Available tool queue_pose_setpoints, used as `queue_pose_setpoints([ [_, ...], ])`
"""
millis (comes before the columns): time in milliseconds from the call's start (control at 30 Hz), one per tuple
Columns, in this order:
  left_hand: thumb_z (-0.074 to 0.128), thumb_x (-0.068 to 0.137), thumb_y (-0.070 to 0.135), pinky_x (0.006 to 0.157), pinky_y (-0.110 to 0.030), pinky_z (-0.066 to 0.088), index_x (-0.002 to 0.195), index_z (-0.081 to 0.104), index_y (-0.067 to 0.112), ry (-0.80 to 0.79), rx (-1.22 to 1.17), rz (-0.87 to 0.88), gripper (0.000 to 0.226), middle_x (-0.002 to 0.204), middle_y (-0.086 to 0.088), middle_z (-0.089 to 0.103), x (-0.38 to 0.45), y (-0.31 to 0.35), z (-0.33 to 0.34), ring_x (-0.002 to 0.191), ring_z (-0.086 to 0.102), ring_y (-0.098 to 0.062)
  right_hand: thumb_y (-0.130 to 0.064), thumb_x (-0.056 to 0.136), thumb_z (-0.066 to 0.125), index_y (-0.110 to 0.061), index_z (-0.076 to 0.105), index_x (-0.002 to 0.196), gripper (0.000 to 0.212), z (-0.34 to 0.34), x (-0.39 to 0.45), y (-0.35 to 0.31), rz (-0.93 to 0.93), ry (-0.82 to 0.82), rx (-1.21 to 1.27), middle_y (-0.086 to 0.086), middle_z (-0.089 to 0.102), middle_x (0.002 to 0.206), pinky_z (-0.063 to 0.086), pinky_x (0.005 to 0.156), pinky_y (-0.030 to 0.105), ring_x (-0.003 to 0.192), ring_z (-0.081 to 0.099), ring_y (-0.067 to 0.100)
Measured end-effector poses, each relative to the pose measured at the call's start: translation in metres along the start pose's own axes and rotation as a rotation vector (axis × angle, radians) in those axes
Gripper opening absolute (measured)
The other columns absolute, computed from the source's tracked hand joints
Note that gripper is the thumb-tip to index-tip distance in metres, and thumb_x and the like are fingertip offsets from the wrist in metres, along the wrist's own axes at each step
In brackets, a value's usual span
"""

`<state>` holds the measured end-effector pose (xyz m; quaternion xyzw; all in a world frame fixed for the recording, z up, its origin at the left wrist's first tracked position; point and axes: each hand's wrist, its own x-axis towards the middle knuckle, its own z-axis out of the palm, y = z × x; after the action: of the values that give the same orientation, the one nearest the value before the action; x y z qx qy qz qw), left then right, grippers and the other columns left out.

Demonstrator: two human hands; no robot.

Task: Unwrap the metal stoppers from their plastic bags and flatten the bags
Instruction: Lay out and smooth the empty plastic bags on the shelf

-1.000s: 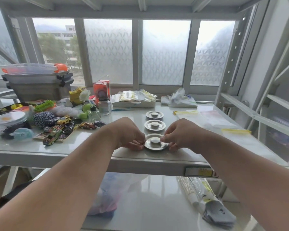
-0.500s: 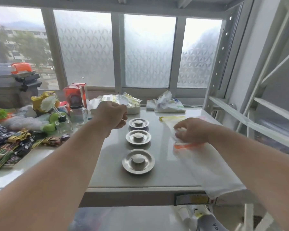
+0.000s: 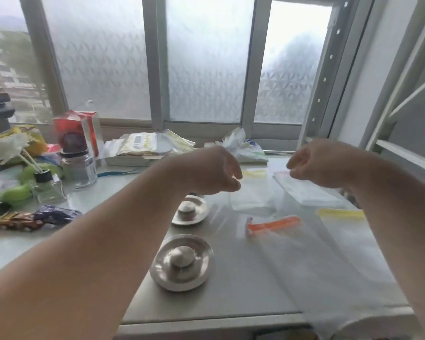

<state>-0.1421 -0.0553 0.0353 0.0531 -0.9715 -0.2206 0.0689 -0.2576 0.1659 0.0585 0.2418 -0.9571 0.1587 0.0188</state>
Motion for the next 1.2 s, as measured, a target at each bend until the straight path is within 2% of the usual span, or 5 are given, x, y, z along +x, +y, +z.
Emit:
queue_pose_setpoints([
  [200, 0.071, 0.102, 0.052, 0.06, -0.017, 0.039, 0.138, 0.074, 0.045, -0.16, 0.138, -0.02, 0.037, 0.103, 0.016, 0.07, 0.0, -0.002, 0.026, 0.064, 0.051, 0.006, -0.031, 0.094, 0.072, -0.012, 0.077, 0.123, 0.036, 0.024, 0.008, 0.048, 0.087, -0.032, -0.117, 0.008, 0.072, 0.132, 0.048, 0.107, 0.039, 0.12, 0.065, 0.03],
  [400, 0.079, 0.092, 0.06, 0.089, -0.027, 0.058, 0.136, 0.073, 0.05, -0.152, 0.153, -0.039, 0.045, 0.131, 0.007, 0.074, -0.001, -0.007, 0.025, 0.093, 0.077, -0.012, -0.054, 0.088, 0.075, -0.033, 0.068, 0.137, 0.054, 0.029, 0.007, 0.06, 0.039, -0.125, 0.018, -0.002, 0.063, 0.145, 0.044, 0.112, 0.038, 0.134, 0.058, 0.024],
  [500, 0.081, 0.094, 0.052, 0.06, -0.009, 0.044, 0.135, 0.072, 0.048, -0.144, 0.137, -0.032, 0.042, 0.107, 0.013, 0.074, -0.005, -0.004, 0.023, 0.062, 0.064, 0.011, -0.059, 0.081, 0.08, -0.039, 0.073, 0.125, 0.049, 0.03, 0.008, 0.068, -0.009, -0.139, 0.043, -0.004, 0.063, 0.144, 0.043, 0.114, 0.04, 0.134, 0.058, 0.022],
  [633, 0.084, 0.09, 0.056, 0.096, -0.026, 0.044, 0.128, 0.075, 0.053, -0.106, 0.139, -0.009, 0.039, 0.143, 0.017, 0.069, -0.007, -0.013, 0.019, 0.104, 0.062, -0.002, -0.058, 0.064, 0.093, -0.045, 0.079, 0.098, 0.039, 0.032, 0.012, 0.076, -0.047, -0.164, 0.149, -0.011, 0.066, 0.127, 0.043, 0.115, 0.044, 0.135, 0.056, 0.019],
  [1200, 0.083, 0.091, 0.053, 0.109, -0.037, 0.055, 0.116, 0.083, 0.048, -0.12, 0.136, 0.028, 0.026, 0.129, 0.019, 0.076, -0.009, -0.015, 0.02, 0.113, 0.073, -0.004, -0.036, 0.079, 0.089, -0.035, 0.083, 0.081, 0.007, 0.039, 0.01, 0.065, -0.118, -0.091, 0.188, -0.018, 0.069, 0.096, 0.047, 0.086, 0.03, 0.1, 0.064, 0.005],
])
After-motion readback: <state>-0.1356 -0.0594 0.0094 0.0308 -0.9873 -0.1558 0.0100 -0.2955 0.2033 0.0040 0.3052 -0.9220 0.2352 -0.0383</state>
